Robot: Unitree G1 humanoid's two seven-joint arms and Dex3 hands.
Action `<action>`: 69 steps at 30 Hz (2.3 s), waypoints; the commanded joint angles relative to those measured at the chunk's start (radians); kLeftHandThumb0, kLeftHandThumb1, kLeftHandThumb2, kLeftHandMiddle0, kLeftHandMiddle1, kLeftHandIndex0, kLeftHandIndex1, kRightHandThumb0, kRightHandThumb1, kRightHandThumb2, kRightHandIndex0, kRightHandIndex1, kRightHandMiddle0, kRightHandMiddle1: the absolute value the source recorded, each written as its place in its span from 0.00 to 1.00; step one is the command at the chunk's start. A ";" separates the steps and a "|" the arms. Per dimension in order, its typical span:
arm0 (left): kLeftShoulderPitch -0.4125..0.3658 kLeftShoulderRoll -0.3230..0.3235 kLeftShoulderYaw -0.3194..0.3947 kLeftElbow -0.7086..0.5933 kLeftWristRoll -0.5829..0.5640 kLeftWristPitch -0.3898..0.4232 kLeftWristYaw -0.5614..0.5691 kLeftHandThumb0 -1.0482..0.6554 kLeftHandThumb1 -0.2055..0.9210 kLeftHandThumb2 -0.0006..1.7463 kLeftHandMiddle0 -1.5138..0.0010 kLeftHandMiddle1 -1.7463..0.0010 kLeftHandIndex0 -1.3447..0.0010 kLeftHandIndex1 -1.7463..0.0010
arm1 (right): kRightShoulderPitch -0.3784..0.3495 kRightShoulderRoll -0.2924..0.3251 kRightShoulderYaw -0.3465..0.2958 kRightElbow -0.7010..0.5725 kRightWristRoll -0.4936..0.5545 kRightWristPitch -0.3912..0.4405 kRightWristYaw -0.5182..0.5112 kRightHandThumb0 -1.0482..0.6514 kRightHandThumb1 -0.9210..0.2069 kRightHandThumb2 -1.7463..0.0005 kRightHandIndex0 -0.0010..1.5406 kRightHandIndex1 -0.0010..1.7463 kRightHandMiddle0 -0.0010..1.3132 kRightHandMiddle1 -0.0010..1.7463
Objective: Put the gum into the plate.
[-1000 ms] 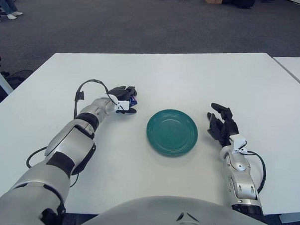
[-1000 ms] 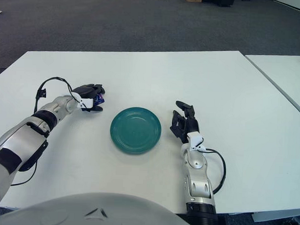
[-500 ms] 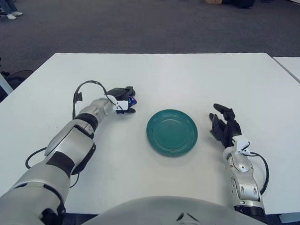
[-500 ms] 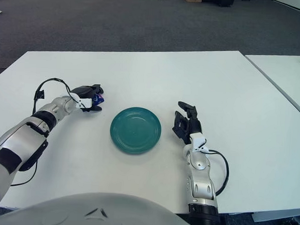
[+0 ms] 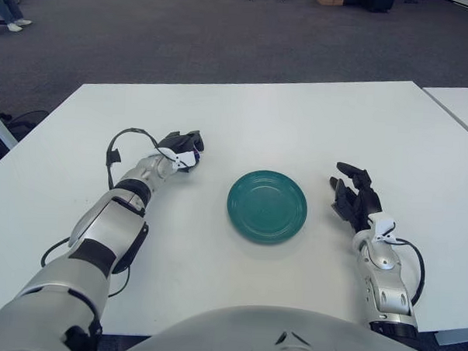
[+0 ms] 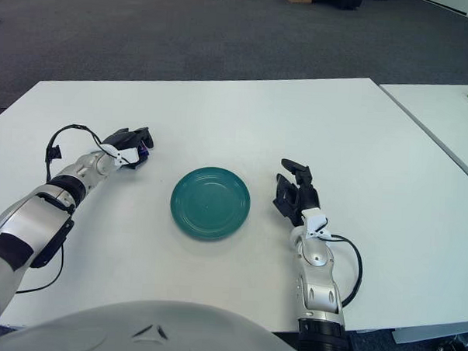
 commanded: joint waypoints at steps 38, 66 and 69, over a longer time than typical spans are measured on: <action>0.047 0.027 0.027 -0.009 -0.019 -0.090 0.100 0.62 0.20 0.90 0.44 0.14 0.49 0.00 | -0.009 -0.012 -0.030 0.081 0.013 0.014 0.002 0.22 0.00 0.49 0.35 0.02 0.04 0.53; 0.073 0.053 0.099 -0.495 -0.050 -0.228 0.024 0.61 0.11 0.99 0.39 0.08 0.46 0.00 | 0.008 0.005 0.012 0.074 0.005 0.017 -0.017 0.21 0.00 0.48 0.34 0.01 0.04 0.53; 0.100 0.047 0.093 -0.576 -0.036 -0.230 0.015 0.61 0.12 1.00 0.42 0.03 0.47 0.01 | 0.010 0.008 0.016 0.072 0.006 0.017 -0.018 0.21 0.00 0.48 0.34 0.01 0.04 0.53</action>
